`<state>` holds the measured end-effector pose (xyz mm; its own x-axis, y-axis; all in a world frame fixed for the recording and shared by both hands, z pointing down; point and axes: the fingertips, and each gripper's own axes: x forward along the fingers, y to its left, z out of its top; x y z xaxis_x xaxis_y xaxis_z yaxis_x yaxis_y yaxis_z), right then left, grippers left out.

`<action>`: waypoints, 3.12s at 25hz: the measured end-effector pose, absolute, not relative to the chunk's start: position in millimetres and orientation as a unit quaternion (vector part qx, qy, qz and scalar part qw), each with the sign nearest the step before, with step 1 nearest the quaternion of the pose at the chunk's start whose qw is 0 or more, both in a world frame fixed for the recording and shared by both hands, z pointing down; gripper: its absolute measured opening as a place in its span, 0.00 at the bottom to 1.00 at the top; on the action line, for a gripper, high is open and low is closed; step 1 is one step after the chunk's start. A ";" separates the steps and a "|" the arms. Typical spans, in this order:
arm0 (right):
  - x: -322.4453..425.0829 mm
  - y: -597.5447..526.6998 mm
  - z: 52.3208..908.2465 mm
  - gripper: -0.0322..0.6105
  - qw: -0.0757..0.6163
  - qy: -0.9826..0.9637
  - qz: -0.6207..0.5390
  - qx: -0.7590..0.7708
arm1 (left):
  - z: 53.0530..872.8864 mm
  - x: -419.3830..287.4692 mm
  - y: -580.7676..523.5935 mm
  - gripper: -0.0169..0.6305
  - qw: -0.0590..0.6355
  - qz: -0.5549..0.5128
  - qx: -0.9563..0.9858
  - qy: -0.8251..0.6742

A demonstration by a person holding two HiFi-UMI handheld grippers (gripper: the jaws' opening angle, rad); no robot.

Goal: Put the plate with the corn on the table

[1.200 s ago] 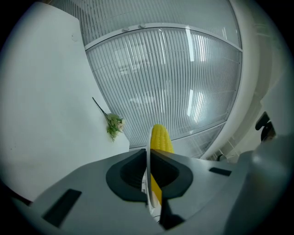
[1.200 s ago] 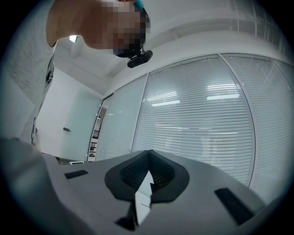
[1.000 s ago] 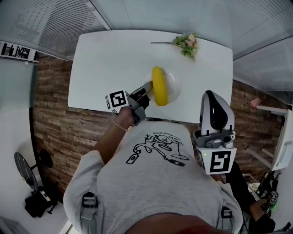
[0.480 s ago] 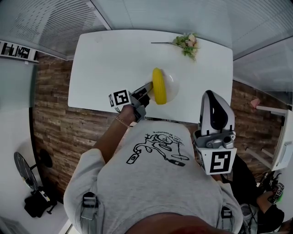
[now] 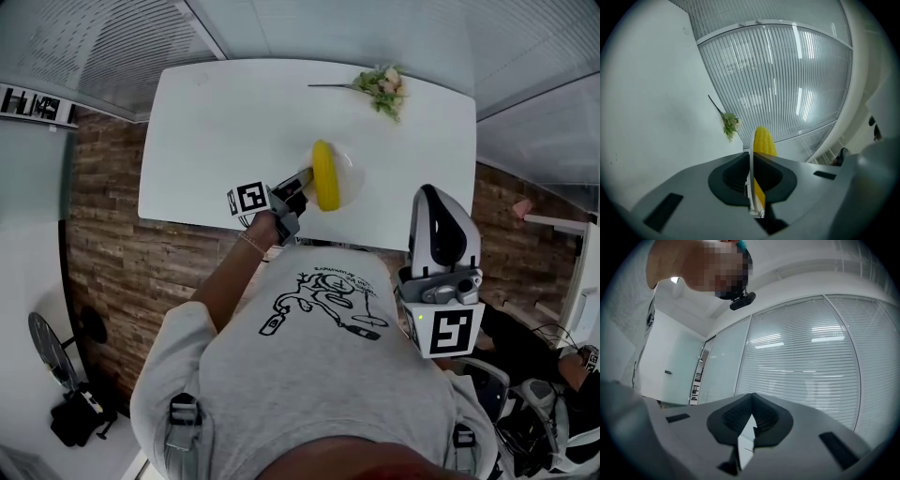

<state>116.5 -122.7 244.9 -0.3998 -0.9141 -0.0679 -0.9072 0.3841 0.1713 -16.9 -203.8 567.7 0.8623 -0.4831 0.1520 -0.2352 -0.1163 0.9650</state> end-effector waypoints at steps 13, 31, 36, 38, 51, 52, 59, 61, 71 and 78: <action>116.3 -122.4 243.6 0.06 0.020 -0.831 -0.101 0.546 | 604.7 -15.9 -210.3 0.07 0.621 -0.097 0.739 -0.242; 115.9 -121.3 247.1 0.06 0.025 -0.833 -0.094 0.545 | 650.3 -9.3 -210.7 0.07 0.625 -0.060 0.741 -0.237; 115.4 -122.1 247.1 0.06 0.024 -0.833 -0.094 0.545 | 664.0 -4.0 -210.9 0.07 0.634 -0.056 0.735 -0.235; 116.0 -121.6 246.6 0.06 0.024 -0.832 -0.094 0.546 | 669.7 -2.0 -210.3 0.07 0.635 -0.052 0.734 -0.235; 116.6 -121.7 247.0 0.06 0.027 -0.831 -0.093 0.547 | 703.7 6.2 -209.8 0.07 0.641 -0.025 0.730 -0.237; 115.8 -122.4 247.4 0.06 0.028 -0.831 -0.092 0.547 | 706.6 5.8 -210.1 0.07 0.641 -0.022 0.729 -0.238; 115.5 -121.2 247.6 0.06 0.028 -0.833 -0.091 0.545 | 720.8 9.4 -206.4 0.07 0.642 -0.002 0.727 -0.244; 115.9 -120.5 248.2 0.06 0.028 -0.833 -0.090 0.545 | 722.8 11.7 -205.2 0.07 0.642 0.000 0.727 -0.243; 112.1 -127.4 251.7 0.06 0.030 -0.833 -0.085 0.546 | 739.3 9.0 -210.3 0.07 0.646 0.017 0.721 -0.251; 112.2 -129.6 252.5 0.06 0.030 -0.832 -0.084 0.548 | 744.9 8.9 -211.6 0.07 0.648 0.028 0.717 -0.256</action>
